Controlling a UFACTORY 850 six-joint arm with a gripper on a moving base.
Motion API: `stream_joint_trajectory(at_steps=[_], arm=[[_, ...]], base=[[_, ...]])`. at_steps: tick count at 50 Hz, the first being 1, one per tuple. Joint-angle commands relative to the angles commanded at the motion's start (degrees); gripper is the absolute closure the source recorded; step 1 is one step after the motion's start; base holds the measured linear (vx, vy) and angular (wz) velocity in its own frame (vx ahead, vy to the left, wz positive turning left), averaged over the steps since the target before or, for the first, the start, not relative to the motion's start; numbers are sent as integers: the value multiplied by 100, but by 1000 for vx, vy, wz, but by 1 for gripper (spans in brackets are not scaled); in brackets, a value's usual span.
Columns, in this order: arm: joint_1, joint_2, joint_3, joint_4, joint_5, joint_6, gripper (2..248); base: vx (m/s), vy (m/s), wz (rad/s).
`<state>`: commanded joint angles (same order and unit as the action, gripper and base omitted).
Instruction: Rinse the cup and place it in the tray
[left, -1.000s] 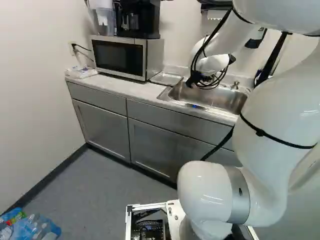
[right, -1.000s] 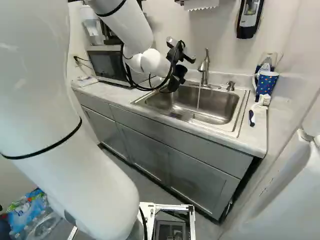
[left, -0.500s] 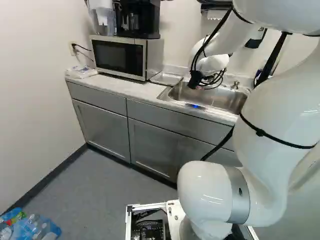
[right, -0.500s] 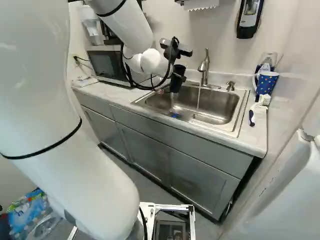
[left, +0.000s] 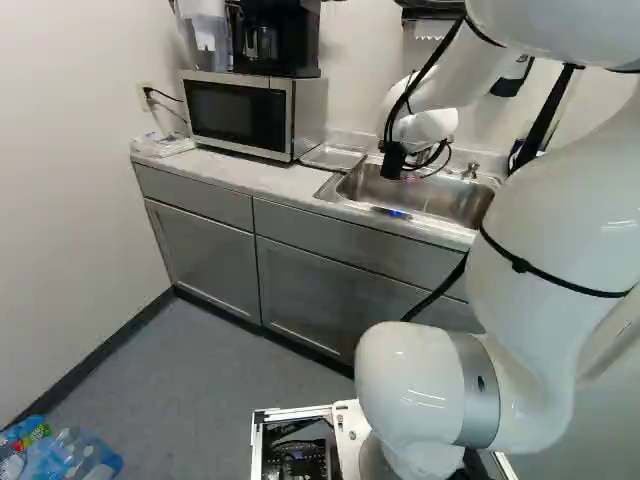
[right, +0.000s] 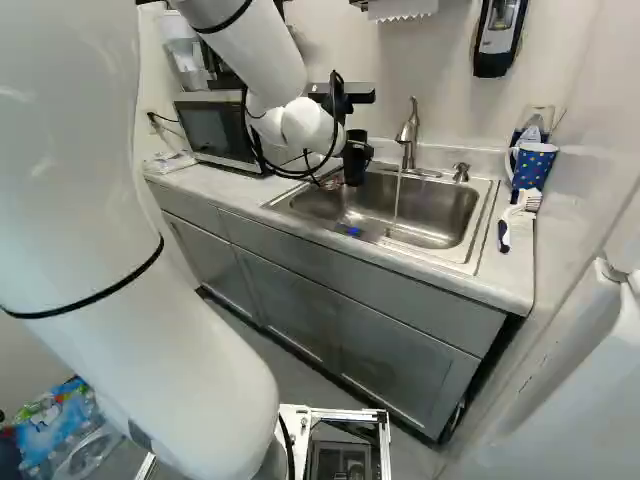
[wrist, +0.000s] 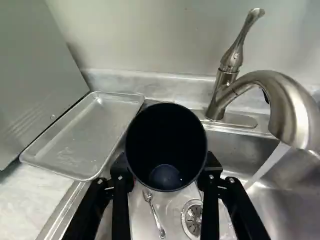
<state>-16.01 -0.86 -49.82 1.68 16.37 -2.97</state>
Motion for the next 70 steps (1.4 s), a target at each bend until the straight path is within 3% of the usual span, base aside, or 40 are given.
stream_joint_trajectory(at_steps=[4,41,70], arm=[[0,0,0,0,0,-240,124],[11,5,-24,0,0,-240,124],[446,-195,-579,0,0,-240,124]], base=[[0,0,0],[0,0,0],[0,0,0]])
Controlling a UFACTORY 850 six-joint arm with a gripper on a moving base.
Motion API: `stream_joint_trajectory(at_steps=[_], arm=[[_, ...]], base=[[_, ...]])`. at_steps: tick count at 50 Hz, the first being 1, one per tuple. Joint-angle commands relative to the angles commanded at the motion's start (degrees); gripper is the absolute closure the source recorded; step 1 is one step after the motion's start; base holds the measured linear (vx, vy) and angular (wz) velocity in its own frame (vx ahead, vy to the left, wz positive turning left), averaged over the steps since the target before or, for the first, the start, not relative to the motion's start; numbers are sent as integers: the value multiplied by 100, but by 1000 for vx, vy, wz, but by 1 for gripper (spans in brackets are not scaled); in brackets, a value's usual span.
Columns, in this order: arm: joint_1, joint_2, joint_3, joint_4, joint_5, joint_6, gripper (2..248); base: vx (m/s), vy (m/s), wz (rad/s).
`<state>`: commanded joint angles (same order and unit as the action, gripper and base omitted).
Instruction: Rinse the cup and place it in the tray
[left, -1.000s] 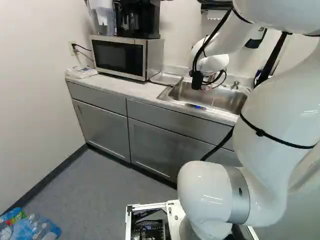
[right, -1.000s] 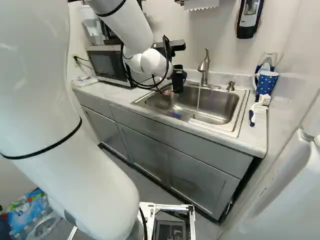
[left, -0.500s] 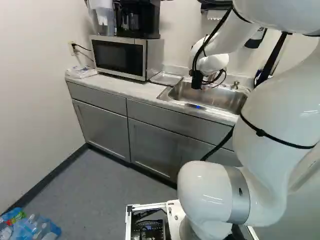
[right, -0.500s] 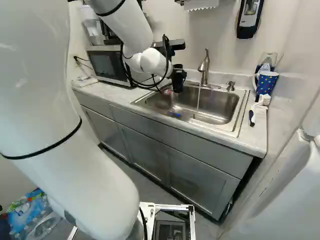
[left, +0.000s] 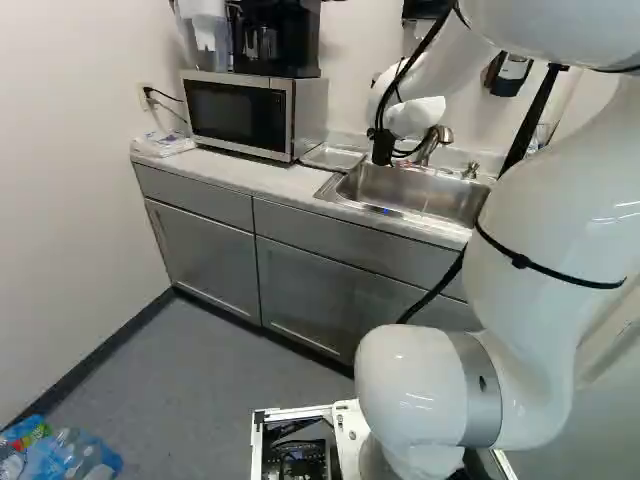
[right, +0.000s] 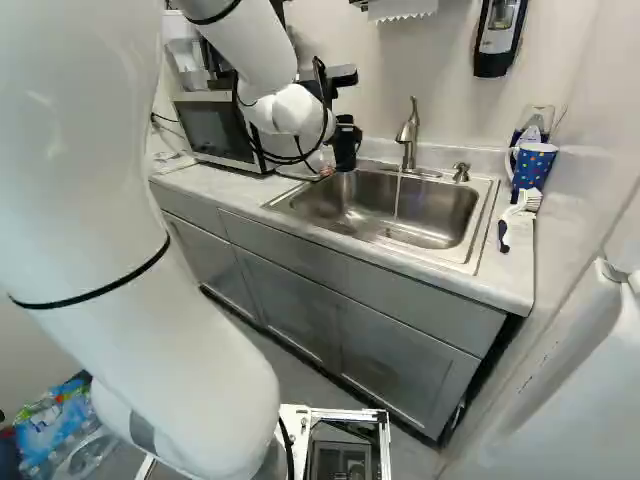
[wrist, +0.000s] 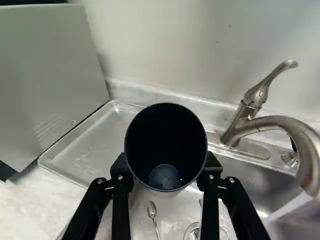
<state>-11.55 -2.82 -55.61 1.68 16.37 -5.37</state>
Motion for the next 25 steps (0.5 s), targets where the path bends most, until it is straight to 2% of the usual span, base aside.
stream_joint_trajectory(at_steps=[25], arm=[[407,-177,-489,0,-178,0,124]], base=[[0,0,0]])
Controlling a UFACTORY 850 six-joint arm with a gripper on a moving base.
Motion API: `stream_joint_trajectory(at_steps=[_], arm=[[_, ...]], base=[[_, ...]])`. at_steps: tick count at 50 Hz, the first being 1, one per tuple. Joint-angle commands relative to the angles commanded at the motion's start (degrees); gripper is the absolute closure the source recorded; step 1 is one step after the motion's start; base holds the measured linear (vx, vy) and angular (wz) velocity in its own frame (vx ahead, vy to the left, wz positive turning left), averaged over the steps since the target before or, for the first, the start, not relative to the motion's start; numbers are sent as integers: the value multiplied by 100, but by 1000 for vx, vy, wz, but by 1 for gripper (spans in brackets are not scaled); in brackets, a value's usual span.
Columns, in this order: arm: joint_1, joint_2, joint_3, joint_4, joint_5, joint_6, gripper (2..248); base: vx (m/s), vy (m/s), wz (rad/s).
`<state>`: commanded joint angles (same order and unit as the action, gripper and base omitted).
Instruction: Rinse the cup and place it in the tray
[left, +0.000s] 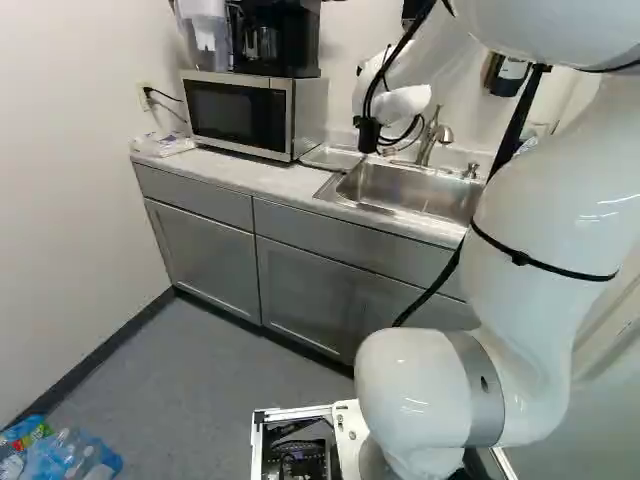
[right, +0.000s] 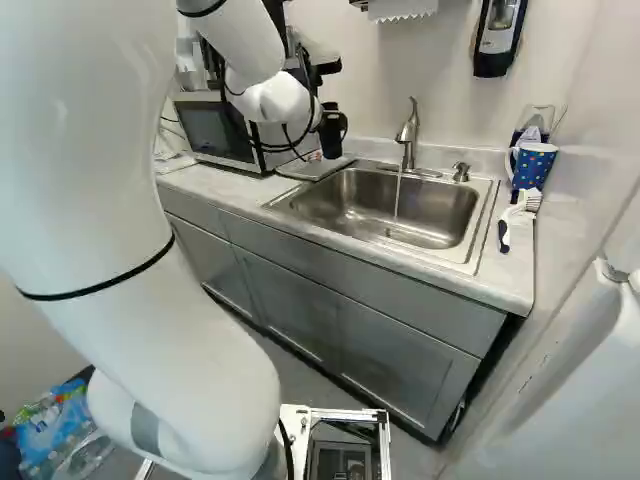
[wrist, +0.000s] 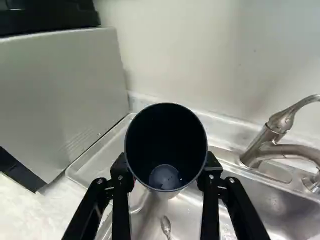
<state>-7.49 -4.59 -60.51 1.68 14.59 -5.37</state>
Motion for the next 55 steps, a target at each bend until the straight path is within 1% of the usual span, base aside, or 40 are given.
stream_joint_trajectory(at_steps=[33,40,55], arm=[[462,-487,-925,0,-1119,0,124],[544,-606,-1142,0,-1285,0,124],[655,-931,-1690,0,-1572,0,124]], base=[[0,0,0],[0,0,0],[0,0,0]])
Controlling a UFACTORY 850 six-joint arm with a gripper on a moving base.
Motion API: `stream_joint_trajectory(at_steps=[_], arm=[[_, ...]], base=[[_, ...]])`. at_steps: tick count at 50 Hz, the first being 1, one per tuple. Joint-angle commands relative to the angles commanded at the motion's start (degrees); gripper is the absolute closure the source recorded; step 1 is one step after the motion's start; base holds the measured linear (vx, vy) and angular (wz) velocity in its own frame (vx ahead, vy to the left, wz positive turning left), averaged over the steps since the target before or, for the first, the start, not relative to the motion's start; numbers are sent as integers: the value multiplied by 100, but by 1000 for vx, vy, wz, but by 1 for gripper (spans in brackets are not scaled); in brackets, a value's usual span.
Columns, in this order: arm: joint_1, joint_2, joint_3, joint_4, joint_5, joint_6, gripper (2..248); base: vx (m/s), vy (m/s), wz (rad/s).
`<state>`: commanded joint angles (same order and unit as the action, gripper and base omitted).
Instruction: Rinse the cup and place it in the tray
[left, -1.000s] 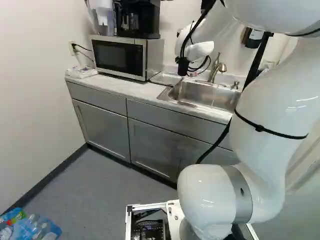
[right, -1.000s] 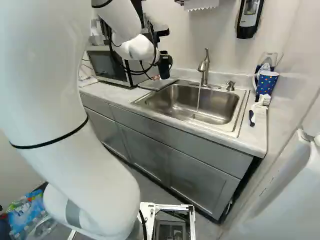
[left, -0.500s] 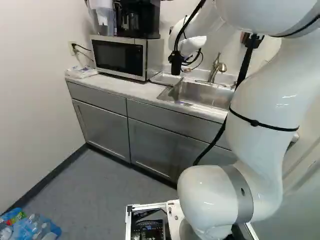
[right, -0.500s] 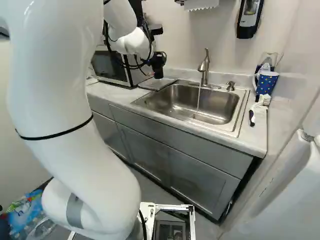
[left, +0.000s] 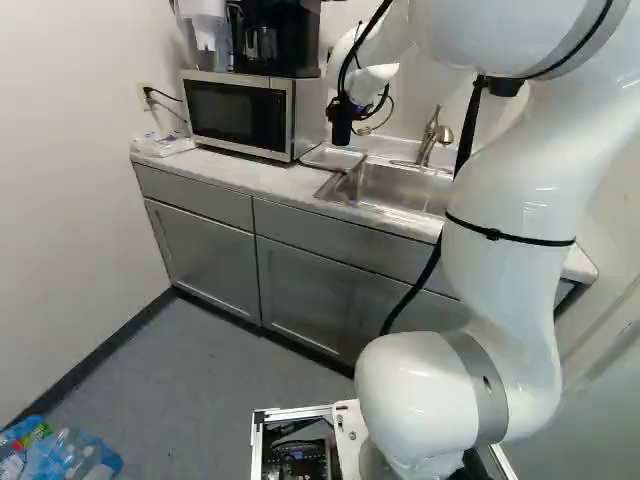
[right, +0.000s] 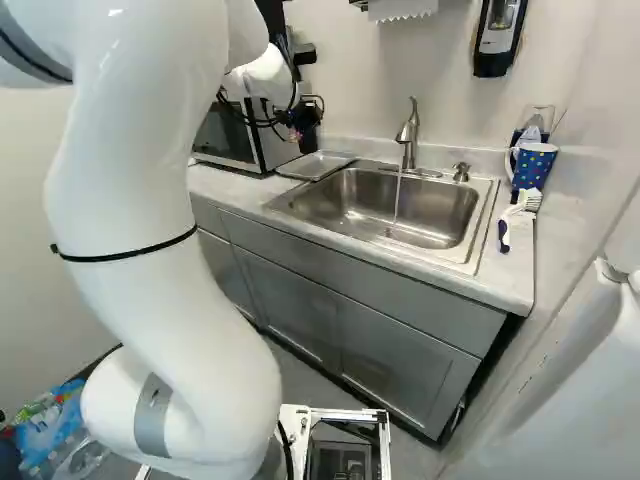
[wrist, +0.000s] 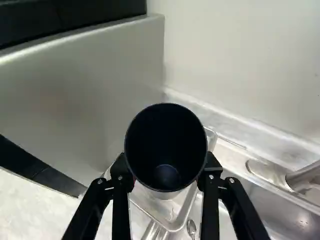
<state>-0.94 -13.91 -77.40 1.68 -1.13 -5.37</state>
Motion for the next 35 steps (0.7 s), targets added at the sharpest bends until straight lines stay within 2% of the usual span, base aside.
stream_joint_trajectory(at_steps=[10,35], arm=[[9,-154,-187,0,-35,0,124],[9,-260,-109,0,-35,0,124]], base=[[0,0,0],[0,0,0]])
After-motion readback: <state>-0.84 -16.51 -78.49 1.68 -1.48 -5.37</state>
